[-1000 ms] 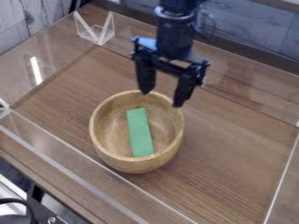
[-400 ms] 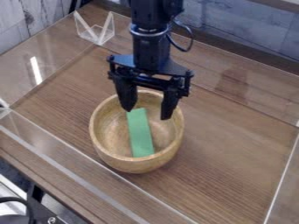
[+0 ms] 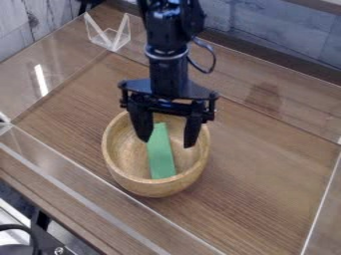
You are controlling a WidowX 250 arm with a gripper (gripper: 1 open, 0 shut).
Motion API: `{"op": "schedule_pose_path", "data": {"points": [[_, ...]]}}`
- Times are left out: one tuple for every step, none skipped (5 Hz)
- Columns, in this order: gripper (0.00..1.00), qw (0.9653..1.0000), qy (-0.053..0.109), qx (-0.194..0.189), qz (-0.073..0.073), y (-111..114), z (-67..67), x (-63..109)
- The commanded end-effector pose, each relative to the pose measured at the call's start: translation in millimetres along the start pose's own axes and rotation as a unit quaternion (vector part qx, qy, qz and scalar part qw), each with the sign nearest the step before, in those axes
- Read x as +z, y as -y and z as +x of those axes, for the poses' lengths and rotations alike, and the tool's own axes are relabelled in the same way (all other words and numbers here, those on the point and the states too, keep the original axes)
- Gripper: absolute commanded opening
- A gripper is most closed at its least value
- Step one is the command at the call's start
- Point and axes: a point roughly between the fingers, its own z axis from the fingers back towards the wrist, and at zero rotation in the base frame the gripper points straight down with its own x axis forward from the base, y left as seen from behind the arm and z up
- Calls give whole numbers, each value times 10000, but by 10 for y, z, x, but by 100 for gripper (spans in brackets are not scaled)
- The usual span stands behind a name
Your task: Move green stick from inside the wooden bowl to the table next to it
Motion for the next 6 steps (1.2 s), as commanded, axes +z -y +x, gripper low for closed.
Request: {"op": "schedule_pose_path", "data": {"points": [[100, 9980, 306, 531, -167, -15, 1, 34], [100, 9975, 400, 529, -252, -98, 99, 29], [100, 9975, 442, 443, -339, -178, 194, 14], [100, 9963, 469, 602, -406, -243, 270, -1], [100, 9950, 497, 734, -454, -296, 336, -28], [100, 9947, 512, 740, -501, -259, 405, -103]]}}
